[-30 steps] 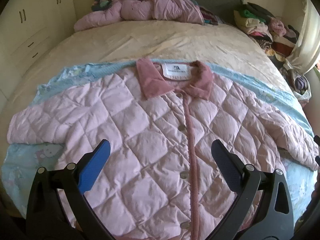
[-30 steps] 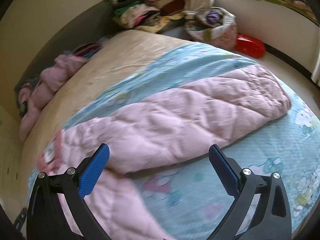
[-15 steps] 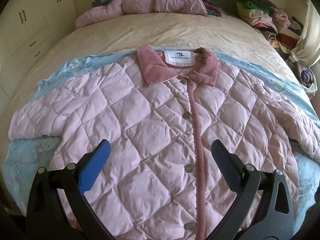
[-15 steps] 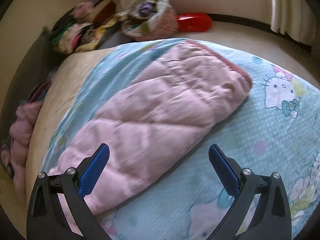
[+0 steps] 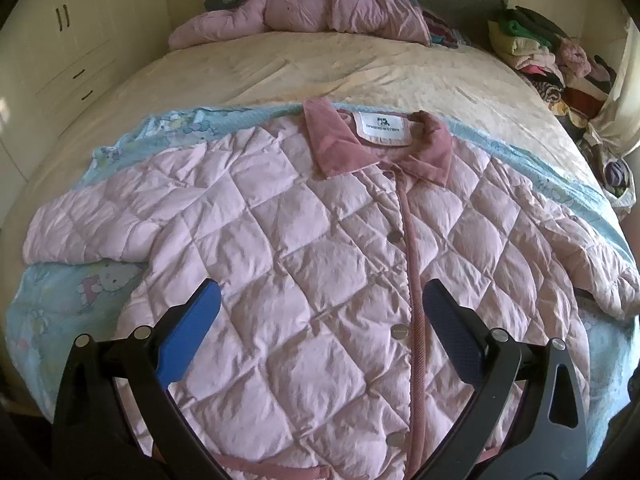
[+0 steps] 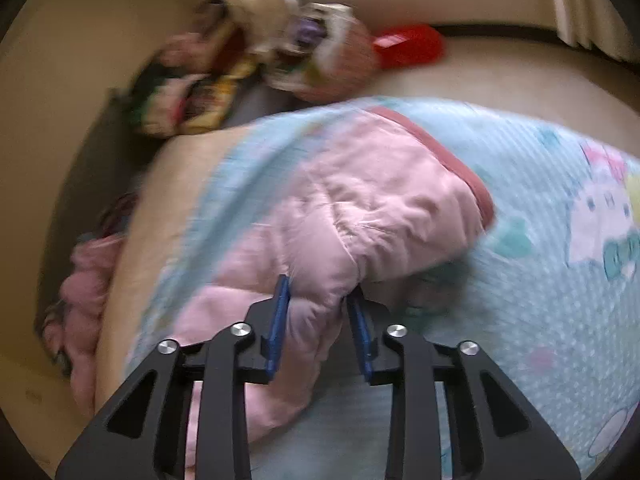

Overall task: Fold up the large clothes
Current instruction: 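Lift the sleeve with the right gripper, lay it across the jacket front, release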

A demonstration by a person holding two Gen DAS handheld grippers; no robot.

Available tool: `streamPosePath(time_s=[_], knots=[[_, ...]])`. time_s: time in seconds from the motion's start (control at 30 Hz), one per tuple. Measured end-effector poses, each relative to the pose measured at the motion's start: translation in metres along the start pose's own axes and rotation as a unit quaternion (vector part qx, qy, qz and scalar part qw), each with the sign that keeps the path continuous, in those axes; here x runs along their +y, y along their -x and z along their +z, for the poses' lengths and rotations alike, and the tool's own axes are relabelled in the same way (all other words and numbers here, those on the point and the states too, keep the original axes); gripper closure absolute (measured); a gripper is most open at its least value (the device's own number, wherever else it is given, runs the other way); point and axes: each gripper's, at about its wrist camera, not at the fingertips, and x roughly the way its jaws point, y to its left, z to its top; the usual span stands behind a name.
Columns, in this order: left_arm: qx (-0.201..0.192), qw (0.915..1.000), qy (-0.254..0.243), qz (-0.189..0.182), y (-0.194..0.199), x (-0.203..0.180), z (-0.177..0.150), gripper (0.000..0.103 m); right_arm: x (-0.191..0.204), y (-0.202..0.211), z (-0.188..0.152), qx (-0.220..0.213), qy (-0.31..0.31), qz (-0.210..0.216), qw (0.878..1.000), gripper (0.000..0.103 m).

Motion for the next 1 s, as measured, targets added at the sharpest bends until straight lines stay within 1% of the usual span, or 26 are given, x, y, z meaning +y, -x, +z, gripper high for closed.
streamPosePath(time_s=[0.13, 0.17, 0.2, 0.3, 0.4, 0.5, 0.63, 0.73, 0.83, 1.0], knots=[[-0.005, 1.0, 0.004, -0.005, 0.006, 0.006, 0.004, 0.008, 0.045, 0.028, 0.001, -0.014, 0.055, 0.061, 0.997, 0.082], [-0.006, 0.9999, 0.007, -0.009, 0.007, 0.009, 0.005, 0.008, 0.056, 0.033, 0.001, -0.017, 0.067, 0.073, 0.995, 0.083], [-0.007, 0.9999, 0.008, -0.012, 0.008, 0.011, 0.007, 0.008, 0.068, 0.04, 0.0, -0.02, 0.082, 0.085, 0.993, 0.087], [-0.017, 0.9991, 0.016, -0.036, 0.016, 0.02, 0.012, 0.008, 0.111, 0.061, -0.006, -0.031, 0.13, 0.123, 0.983, 0.088], [-0.029, 0.9977, 0.026, -0.056, 0.024, 0.029, 0.022, 0.008, 0.139, 0.076, -0.009, -0.04, 0.166, 0.143, 0.975, 0.088], [-0.037, 0.9976, 0.028, -0.051, 0.031, 0.038, 0.036, 0.008, 0.166, 0.091, -0.015, -0.037, 0.183, 0.176, 0.966, 0.088], [-0.053, 0.996, 0.046, -0.055, 0.045, 0.056, 0.055, 0.008, 0.211, 0.113, -0.027, -0.038, 0.216, 0.222, 0.95, 0.088], [-0.063, 0.9946, 0.058, -0.058, 0.051, 0.07, 0.061, 0.008, 0.241, 0.131, -0.043, -0.035, 0.239, 0.256, 0.936, 0.089], [-0.066, 0.9936, 0.068, -0.062, 0.055, 0.082, 0.062, 0.008, 0.27, 0.143, -0.064, -0.032, 0.272, 0.288, 0.918, 0.089], [-0.065, 0.9924, 0.079, -0.068, 0.054, 0.097, 0.058, 0.008, 0.307, 0.152, -0.11, -0.018, 0.325, 0.309, 0.893, 0.089]])
